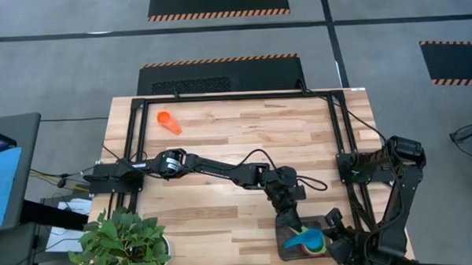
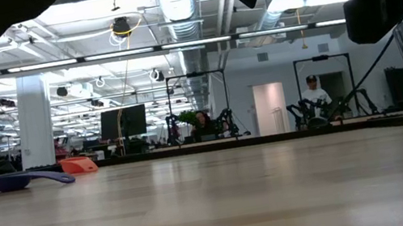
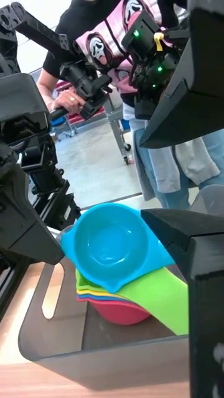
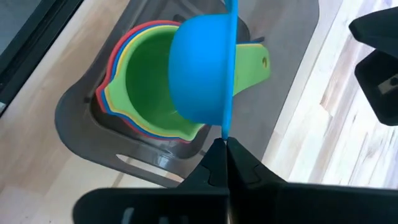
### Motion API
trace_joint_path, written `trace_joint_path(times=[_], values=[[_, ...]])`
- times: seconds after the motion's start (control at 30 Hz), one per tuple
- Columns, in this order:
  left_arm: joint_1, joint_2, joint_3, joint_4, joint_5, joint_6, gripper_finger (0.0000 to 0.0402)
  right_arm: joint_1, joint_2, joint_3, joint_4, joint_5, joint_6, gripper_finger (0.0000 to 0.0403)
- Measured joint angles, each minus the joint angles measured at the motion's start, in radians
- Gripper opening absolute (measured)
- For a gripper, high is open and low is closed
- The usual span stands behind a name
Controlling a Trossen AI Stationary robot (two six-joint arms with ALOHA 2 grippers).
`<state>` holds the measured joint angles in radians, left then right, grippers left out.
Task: Nest measuring cups in basket
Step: Stack the light blue measuring cup on top of the green measuring cup in the black bin, then stack the orange measuring cup on top of the light blue measuring cup in the black bin
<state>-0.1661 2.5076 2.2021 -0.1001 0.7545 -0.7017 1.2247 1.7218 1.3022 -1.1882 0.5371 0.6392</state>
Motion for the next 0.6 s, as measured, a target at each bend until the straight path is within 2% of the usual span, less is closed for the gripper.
trace_joint_path(times=[0.27,0.5,0.6], values=[[0.000,0.000,0.000,0.000,0.000,0.000,0.0156,0.000,0.000,0.000,0.019,-0.068,-0.008,0.0044],[0.000,0.000,0.000,0.000,0.000,-0.004,0.0156,0.000,0.000,0.000,0.018,-0.068,-0.007,0.0050],[-0.004,0.000,0.000,0.000,0.011,-0.034,0.0156,-0.003,0.000,0.000,-0.013,-0.055,0.059,0.0049]])
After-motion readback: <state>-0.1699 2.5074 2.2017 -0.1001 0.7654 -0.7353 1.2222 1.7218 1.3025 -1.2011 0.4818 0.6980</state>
